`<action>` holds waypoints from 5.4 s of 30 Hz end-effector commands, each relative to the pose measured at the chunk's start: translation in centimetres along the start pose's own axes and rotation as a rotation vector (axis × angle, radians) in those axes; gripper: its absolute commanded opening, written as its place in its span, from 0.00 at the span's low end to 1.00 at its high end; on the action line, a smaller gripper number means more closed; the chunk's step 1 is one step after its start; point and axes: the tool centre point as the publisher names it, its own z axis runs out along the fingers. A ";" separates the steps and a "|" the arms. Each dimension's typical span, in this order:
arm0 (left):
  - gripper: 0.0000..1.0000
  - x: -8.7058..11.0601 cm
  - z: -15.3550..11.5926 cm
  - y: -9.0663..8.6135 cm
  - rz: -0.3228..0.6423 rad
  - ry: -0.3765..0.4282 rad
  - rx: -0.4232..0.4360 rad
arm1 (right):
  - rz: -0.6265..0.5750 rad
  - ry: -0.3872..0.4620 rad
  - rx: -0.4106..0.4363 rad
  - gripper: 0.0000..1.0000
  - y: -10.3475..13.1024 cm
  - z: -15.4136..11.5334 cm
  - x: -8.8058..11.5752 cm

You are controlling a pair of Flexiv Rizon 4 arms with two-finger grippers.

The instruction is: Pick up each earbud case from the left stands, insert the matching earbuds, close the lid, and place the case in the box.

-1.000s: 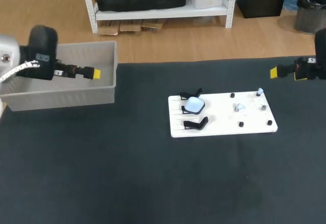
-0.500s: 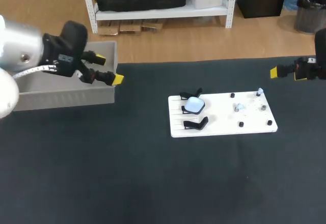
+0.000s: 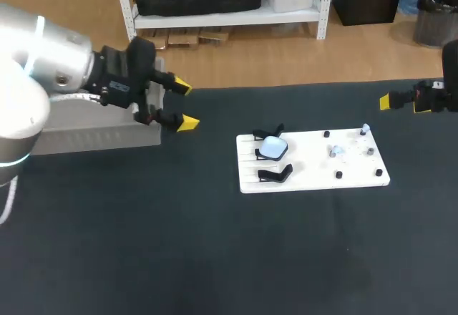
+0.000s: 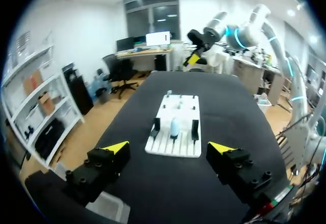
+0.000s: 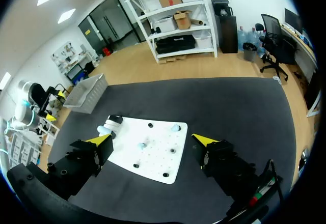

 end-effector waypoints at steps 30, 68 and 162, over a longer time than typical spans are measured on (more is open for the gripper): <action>0.98 2.8 12.4 -2.8 0.022 -0.086 0.202 | -0.001 0.001 -0.003 1.00 -0.1 0.0 0.0; 0.47 3.0 17.9 -0.7 0.054 -0.064 0.267 | -0.001 0.001 -0.003 1.00 -0.1 0.0 0.0; 0.00 -4.4 13.6 -2.6 0.051 -0.423 0.168 | -0.001 0.001 -0.003 1.00 -0.1 0.0 0.0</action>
